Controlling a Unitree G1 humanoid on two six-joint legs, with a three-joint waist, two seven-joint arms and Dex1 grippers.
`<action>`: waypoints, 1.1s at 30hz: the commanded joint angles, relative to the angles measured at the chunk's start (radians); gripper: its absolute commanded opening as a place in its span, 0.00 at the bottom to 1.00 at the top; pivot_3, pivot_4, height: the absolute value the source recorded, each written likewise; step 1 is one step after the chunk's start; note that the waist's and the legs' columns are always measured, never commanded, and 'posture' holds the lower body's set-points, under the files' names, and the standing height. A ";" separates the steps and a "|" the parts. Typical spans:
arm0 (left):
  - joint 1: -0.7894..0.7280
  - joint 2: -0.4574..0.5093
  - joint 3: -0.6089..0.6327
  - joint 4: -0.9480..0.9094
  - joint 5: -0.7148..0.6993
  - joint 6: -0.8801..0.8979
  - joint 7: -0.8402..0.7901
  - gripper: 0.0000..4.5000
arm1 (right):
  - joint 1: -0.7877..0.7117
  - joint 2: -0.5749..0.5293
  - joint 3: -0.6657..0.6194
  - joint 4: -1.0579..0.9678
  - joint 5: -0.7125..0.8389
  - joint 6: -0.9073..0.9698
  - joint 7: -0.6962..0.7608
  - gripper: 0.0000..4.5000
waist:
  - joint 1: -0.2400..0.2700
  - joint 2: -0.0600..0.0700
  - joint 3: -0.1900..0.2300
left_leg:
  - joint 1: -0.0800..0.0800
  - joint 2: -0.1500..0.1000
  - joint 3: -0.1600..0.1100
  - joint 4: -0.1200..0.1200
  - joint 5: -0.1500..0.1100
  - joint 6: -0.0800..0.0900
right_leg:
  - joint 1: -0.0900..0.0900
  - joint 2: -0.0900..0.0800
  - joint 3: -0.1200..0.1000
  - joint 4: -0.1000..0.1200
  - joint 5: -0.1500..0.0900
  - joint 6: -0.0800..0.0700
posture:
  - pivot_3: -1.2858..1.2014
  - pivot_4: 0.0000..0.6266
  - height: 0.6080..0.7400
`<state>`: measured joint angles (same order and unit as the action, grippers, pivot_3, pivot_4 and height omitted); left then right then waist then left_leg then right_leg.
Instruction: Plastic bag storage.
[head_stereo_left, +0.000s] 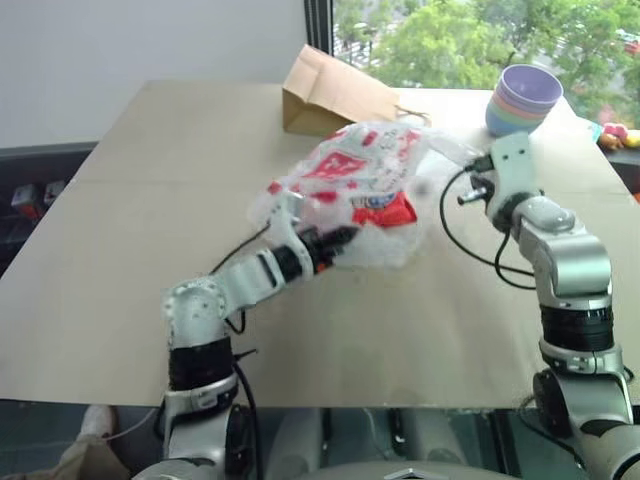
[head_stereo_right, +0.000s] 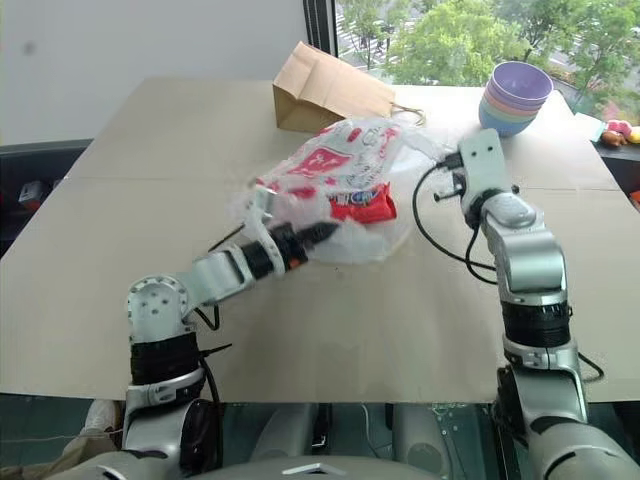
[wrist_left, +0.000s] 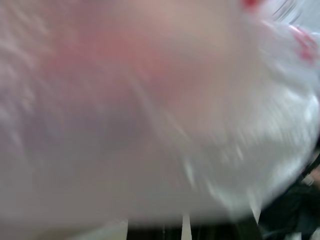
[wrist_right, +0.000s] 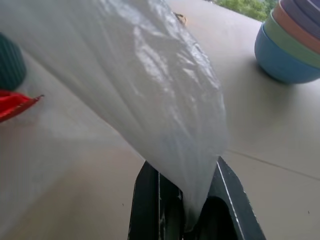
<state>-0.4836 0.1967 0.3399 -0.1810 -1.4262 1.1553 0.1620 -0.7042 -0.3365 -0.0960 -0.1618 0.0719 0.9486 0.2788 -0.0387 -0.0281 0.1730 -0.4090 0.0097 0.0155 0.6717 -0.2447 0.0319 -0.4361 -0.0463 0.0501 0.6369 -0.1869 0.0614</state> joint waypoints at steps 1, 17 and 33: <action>-0.048 0.089 0.126 -0.021 -0.270 -0.091 -0.023 0.03 | -0.117 0.018 -0.075 0.001 0.104 0.019 0.038 0.00 | -0.001 0.000 0.000 | -0.002 0.000 -0.001 0.000 0.000 0.000 | -0.002 0.000 0.000 0.000 0.000 0.000 | 0.52 0.24 1.00; -0.751 0.458 0.146 0.752 0.014 -0.332 -0.411 0.03 | -0.830 -0.105 -0.284 0.634 0.340 -0.145 0.089 0.00 | 0.024 0.000 0.002 | -0.013 -0.002 -0.005 -0.008 0.002 -0.004 | -0.005 -0.001 -0.009 -0.011 0.000 0.000 | 0.52 0.24 1.00; -0.290 0.352 -0.169 0.023 -0.024 0.096 -0.362 0.73 | -0.583 -0.127 -0.284 0.192 0.430 0.145 -0.050 0.00 | -0.001 0.003 0.004 | -0.025 -0.001 -0.008 -0.012 0.002 -0.004 | -0.022 -0.010 -0.009 -0.007 0.001 0.001 | 0.52 0.24 1.00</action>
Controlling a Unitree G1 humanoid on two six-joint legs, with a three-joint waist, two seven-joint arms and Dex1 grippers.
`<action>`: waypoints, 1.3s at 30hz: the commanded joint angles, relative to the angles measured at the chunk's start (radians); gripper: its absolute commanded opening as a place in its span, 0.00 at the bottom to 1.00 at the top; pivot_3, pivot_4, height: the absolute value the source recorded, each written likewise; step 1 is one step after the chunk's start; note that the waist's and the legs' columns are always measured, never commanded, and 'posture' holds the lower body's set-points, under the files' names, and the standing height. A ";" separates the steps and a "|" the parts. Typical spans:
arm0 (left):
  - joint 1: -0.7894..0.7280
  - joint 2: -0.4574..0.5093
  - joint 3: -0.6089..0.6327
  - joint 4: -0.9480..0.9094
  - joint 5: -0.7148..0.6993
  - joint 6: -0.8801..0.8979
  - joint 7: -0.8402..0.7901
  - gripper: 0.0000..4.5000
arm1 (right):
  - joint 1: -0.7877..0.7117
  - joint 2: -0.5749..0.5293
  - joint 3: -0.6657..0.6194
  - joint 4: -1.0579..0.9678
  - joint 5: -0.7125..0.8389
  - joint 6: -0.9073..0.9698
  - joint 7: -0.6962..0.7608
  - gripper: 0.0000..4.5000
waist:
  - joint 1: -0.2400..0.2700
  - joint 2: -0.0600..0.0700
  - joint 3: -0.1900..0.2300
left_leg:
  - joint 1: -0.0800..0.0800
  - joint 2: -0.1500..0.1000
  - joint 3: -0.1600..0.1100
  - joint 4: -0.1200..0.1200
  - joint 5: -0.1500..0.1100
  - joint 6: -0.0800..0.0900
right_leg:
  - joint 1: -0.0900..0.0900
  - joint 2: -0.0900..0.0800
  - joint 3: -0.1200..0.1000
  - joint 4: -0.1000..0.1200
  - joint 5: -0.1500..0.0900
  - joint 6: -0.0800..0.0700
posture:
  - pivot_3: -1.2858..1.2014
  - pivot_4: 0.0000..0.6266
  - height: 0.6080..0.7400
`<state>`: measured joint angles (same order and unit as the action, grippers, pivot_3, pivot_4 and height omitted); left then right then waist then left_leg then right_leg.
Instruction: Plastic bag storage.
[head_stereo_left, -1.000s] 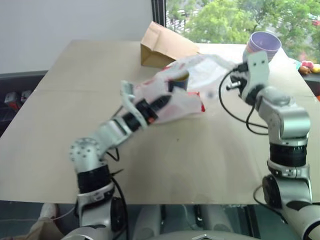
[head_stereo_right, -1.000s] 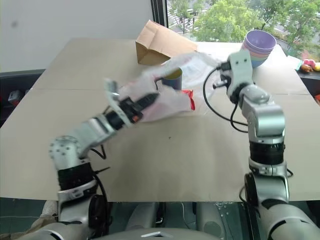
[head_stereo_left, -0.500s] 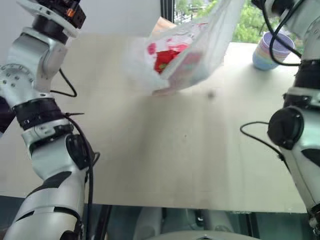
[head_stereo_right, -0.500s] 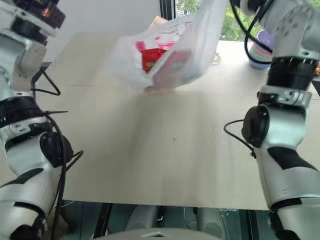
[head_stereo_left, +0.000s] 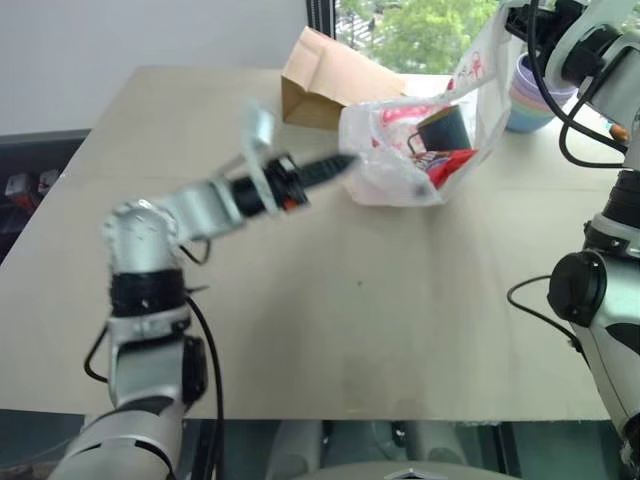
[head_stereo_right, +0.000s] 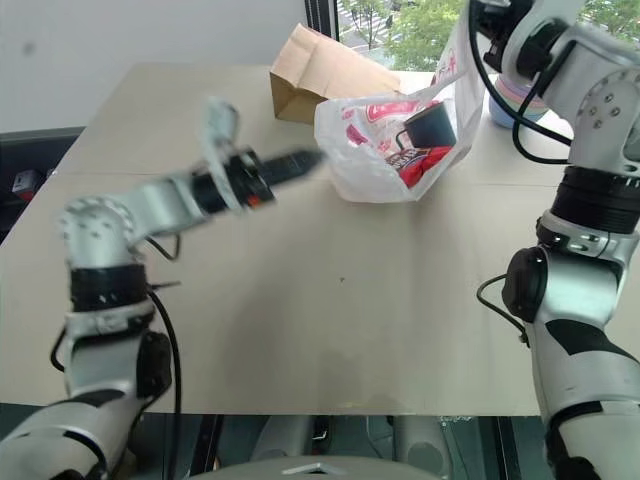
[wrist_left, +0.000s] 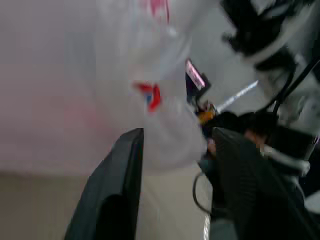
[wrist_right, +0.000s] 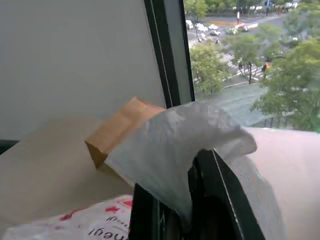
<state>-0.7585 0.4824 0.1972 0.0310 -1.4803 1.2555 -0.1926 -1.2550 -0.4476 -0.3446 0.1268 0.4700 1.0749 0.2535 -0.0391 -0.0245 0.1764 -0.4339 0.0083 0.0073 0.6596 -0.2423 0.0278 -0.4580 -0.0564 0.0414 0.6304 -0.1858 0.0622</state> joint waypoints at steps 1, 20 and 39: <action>-0.004 0.111 -0.084 -0.264 0.131 -0.029 -0.062 0.84 | -0.032 -0.015 -0.035 -0.103 0.037 0.026 -0.032 0.00 | -0.001 0.000 0.000 | 0.000 0.000 0.000 0.002 0.000 0.000 | 0.000 0.001 0.000 -0.001 0.000 0.000 | 0.52 0.24 1.00; -0.043 -0.218 0.065 -0.025 -0.133 -0.139 0.618 0.99 | 0.035 0.044 -0.053 -0.223 0.111 0.095 -0.126 0.00 | 0.006 0.005 -0.001 | 0.012 -0.001 0.002 0.011 -0.001 0.004 | 0.011 0.004 0.002 0.007 0.000 0.000 | 0.52 0.24 1.00; -0.135 -0.239 0.199 0.109 -0.080 -0.414 0.475 0.01 | 0.025 0.049 -0.061 -0.196 0.136 0.046 -0.126 0.00 | 0.024 0.005 -0.001 | 0.012 -0.002 0.006 0.011 -0.001 0.003 | 0.011 0.006 0.002 0.008 0.000 -0.001 | 0.52 0.24 1.00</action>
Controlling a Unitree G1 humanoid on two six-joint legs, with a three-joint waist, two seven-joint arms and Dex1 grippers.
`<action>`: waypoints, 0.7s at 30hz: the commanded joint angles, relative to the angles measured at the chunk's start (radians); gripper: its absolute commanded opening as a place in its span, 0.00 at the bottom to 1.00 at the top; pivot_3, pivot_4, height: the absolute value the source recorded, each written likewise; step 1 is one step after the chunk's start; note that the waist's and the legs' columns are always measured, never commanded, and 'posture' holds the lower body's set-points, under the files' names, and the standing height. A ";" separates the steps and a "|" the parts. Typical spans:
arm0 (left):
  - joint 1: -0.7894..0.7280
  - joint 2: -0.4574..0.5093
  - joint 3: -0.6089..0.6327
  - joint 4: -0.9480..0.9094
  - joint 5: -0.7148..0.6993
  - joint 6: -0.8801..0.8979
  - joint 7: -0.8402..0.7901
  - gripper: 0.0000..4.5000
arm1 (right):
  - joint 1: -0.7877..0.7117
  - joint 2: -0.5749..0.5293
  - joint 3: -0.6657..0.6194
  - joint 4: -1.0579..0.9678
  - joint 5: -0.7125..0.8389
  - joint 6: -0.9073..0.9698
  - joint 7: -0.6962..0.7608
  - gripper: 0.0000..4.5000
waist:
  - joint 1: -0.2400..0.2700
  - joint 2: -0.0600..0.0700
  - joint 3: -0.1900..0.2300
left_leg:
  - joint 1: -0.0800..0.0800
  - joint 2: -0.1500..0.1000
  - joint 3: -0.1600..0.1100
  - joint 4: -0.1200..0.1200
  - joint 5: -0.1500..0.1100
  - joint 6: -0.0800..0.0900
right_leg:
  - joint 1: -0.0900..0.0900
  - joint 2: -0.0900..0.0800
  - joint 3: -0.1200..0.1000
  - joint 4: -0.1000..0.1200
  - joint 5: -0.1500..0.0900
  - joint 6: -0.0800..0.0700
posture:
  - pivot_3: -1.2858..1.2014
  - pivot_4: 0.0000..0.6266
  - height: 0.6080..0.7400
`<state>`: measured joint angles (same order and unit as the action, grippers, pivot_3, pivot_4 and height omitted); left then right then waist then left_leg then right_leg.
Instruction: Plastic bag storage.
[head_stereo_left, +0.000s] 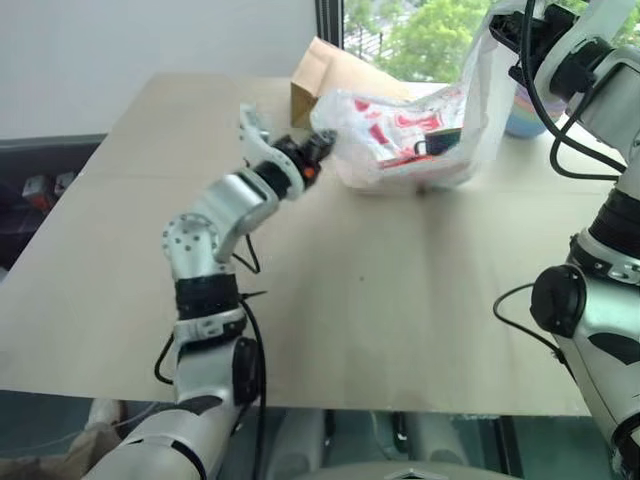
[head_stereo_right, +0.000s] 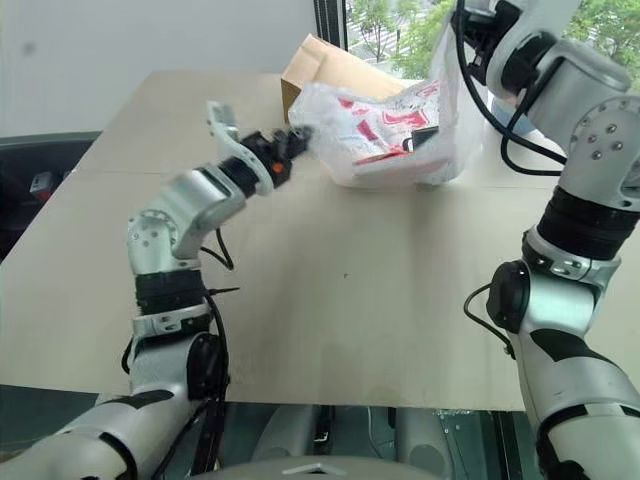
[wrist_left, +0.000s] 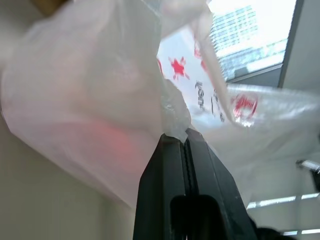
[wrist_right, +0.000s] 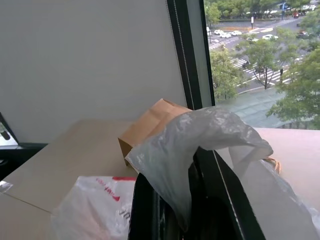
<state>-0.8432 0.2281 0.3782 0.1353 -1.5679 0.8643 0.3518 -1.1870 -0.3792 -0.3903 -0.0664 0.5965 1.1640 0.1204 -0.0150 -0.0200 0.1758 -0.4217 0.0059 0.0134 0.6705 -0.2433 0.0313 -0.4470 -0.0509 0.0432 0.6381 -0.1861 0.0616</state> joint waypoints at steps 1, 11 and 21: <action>-0.079 0.027 0.035 0.032 0.010 -0.036 -0.097 0.01 | -0.058 -0.025 -0.015 0.025 0.005 -0.063 0.015 0.00 | 0.001 0.000 0.000 | 0.000 0.000 0.000 0.000 0.000 0.000 | 0.000 0.000 0.000 0.000 0.000 0.000 | 0.52 0.24 1.00; -0.408 0.193 0.072 0.361 0.194 -0.101 -0.437 0.01 | -0.286 -0.121 0.022 0.473 -0.095 -0.357 0.130 0.00 | -0.004 0.000 0.000 | -0.004 0.001 -0.001 -0.002 0.000 0.000 | -0.001 0.001 -0.002 -0.008 0.000 0.000 | 0.52 0.24 1.00; -0.344 0.233 0.113 0.286 0.226 0.029 -0.517 0.01 | -0.153 -0.198 0.064 0.243 -0.069 -0.259 0.178 0.00 | -0.003 0.000 0.001 | -0.011 0.001 -0.004 -0.005 0.001 -0.003 | -0.003 0.000 -0.005 -0.012 0.001 0.001 | 0.52 0.24 1.00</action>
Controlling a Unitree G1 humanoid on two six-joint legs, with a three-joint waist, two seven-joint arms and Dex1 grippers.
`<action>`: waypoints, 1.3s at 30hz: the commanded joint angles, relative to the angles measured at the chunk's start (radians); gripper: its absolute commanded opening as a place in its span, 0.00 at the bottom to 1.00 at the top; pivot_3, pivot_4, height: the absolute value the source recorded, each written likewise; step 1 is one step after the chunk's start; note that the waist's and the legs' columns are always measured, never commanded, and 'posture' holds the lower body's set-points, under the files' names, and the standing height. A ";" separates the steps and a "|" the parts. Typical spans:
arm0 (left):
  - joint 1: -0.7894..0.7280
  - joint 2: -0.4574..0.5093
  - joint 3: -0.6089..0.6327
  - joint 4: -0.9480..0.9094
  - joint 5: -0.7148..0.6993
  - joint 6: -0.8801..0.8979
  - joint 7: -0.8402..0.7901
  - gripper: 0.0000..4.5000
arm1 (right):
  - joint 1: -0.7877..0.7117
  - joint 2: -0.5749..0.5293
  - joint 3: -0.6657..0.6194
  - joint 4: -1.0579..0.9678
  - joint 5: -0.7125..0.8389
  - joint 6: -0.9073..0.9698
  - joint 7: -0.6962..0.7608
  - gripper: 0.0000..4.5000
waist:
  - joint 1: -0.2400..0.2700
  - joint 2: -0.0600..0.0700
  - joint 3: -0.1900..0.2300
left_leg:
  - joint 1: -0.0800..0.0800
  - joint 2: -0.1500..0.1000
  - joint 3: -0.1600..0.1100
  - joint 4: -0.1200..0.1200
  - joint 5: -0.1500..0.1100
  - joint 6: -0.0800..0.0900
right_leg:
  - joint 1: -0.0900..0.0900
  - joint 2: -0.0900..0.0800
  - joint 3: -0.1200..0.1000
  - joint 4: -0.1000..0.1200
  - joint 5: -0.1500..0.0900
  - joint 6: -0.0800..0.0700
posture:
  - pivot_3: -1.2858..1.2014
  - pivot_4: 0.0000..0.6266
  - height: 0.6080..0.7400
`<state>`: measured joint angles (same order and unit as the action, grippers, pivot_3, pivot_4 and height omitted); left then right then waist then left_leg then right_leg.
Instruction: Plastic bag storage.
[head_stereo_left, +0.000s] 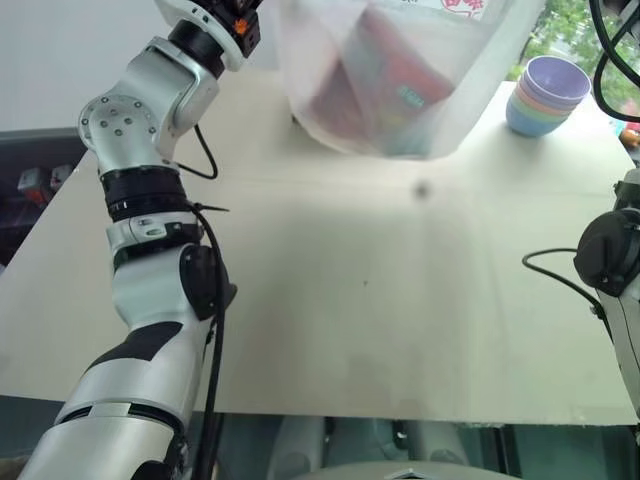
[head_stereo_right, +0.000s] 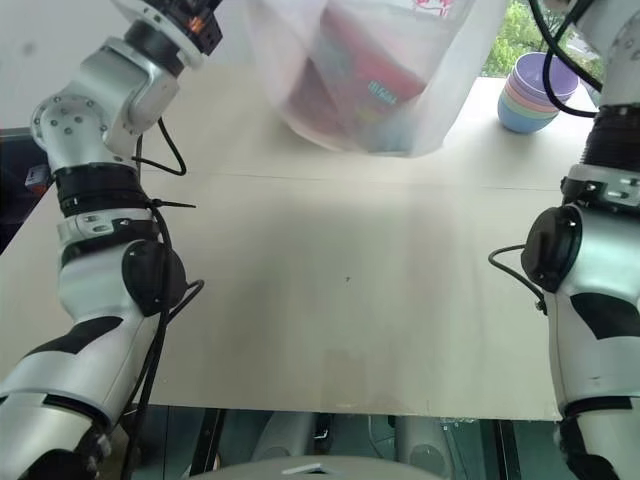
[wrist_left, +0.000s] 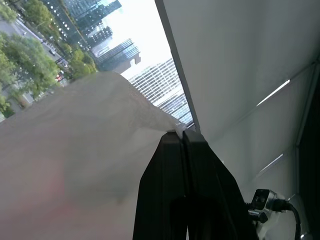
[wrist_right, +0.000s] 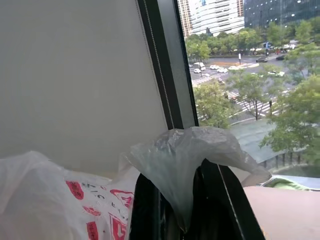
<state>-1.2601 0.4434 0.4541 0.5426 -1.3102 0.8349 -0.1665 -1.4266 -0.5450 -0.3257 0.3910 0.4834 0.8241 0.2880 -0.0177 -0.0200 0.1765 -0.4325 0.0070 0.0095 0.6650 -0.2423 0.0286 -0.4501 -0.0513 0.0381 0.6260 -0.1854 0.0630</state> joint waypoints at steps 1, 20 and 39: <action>0.125 0.018 0.046 -0.179 -0.053 0.088 0.013 0.01 | 0.152 -0.027 -0.016 -0.318 0.086 0.146 0.002 0.00 | 0.000 0.000 0.000 | 0.000 0.000 -0.001 0.000 0.000 0.000 | 0.000 -0.001 0.000 0.000 0.000 0.000 | 0.52 0.24 1.00; 1.082 0.139 -0.315 -0.878 0.581 -0.324 -0.473 0.00 | 1.587 -0.077 0.197 -1.056 -0.179 -0.351 0.122 0.18 | -0.003 0.000 -0.002 | 0.033 0.006 -0.001 0.005 -0.004 -0.002 | 0.030 -0.004 -0.001 -0.002 -0.006 0.000 | 0.52 0.24 1.00; 1.472 0.238 -0.082 -0.864 0.690 -0.522 -0.675 0.75 | 2.052 -0.078 -0.203 -0.972 -0.094 -0.666 0.483 0.84 | 0.004 -0.004 -0.004 | 0.033 0.015 0.013 0.004 -0.012 0.002 | 0.023 -0.013 0.000 -0.003 -0.012 0.000 | 0.52 0.24 1.00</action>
<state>0.2295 0.6799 0.3347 -0.2882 -0.5948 0.3130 -0.8535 0.6351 -0.6229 -0.4986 -0.5806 0.3889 0.1926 0.7589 -0.0136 -0.0239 0.1725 -0.3992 0.0220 0.0224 0.6692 -0.2543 0.0307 -0.4278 -0.0651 0.0374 0.6230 -0.1969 0.0627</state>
